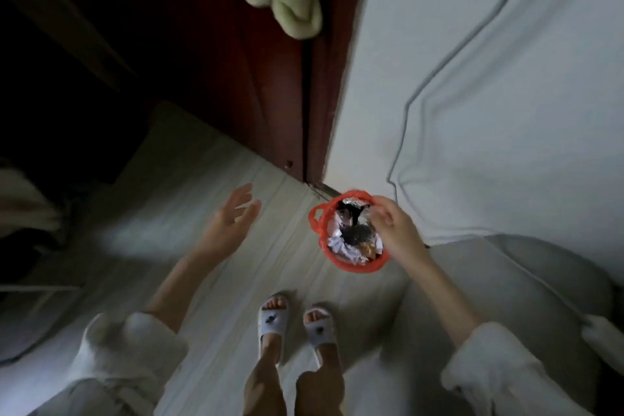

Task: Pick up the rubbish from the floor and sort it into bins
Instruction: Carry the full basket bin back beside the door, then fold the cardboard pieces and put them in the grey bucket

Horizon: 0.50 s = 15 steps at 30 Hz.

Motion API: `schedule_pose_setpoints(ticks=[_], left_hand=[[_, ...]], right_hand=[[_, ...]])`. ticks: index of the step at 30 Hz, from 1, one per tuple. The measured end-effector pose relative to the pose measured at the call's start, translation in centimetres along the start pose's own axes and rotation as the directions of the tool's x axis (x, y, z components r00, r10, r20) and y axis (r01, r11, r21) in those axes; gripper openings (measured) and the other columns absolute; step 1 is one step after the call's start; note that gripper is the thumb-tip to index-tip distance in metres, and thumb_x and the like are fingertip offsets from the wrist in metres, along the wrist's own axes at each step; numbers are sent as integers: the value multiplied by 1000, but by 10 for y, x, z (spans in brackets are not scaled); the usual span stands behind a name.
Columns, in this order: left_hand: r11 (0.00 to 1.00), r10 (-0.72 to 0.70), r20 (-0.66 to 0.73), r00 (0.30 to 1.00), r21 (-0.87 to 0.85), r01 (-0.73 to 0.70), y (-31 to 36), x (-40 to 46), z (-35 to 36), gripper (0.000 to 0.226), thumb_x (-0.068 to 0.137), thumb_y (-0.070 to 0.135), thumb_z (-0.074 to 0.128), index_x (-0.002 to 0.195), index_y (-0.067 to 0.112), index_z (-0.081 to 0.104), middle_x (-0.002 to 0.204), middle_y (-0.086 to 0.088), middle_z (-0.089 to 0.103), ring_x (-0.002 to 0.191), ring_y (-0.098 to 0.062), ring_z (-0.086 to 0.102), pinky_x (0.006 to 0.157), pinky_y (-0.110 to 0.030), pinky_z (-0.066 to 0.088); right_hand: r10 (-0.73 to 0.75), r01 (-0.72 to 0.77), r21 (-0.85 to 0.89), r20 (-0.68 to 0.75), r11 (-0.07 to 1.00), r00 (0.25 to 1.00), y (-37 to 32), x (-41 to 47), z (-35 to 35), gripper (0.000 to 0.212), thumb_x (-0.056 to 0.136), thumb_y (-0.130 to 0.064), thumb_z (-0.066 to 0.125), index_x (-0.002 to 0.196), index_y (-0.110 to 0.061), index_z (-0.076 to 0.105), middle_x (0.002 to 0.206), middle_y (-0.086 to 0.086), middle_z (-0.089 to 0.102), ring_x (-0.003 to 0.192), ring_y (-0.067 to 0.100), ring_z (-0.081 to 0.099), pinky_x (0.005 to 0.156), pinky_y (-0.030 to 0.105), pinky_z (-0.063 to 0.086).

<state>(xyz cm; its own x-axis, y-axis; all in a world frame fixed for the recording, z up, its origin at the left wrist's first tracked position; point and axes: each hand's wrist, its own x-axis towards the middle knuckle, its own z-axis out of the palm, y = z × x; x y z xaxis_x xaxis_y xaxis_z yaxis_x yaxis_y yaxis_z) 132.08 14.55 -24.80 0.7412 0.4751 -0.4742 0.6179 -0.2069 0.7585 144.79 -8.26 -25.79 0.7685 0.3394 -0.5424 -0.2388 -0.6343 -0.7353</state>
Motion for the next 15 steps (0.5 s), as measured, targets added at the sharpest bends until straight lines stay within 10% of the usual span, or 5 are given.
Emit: schedule_pose_setpoints(ticks=[8, 15], left_hand=[[918, -147, -438, 887, -395, -43, -6, -174, -94, 43, 96, 24, 44, 137, 14, 39, 125, -4, 51, 111, -14, 52, 84, -27, 44], [782, -453, -731, 510, -601, -165, -101, -375, -129, 42, 96, 22, 45, 137, 16, 39, 129, -3, 48, 104, -9, 52, 84, -20, 43]], right_hand=[[-419, 528, -145, 449, 837, 789, -161, -100, 93, 39, 96, -18, 48, 135, -11, 46, 124, 4, 57, 106, 15, 59, 85, 17, 40], [-434, 784, -102, 786, 612, 441, -198, -243, 248, 29, 94, -14, 52, 122, -9, 58, 105, 6, 63, 95, 19, 62, 73, 12, 43]])
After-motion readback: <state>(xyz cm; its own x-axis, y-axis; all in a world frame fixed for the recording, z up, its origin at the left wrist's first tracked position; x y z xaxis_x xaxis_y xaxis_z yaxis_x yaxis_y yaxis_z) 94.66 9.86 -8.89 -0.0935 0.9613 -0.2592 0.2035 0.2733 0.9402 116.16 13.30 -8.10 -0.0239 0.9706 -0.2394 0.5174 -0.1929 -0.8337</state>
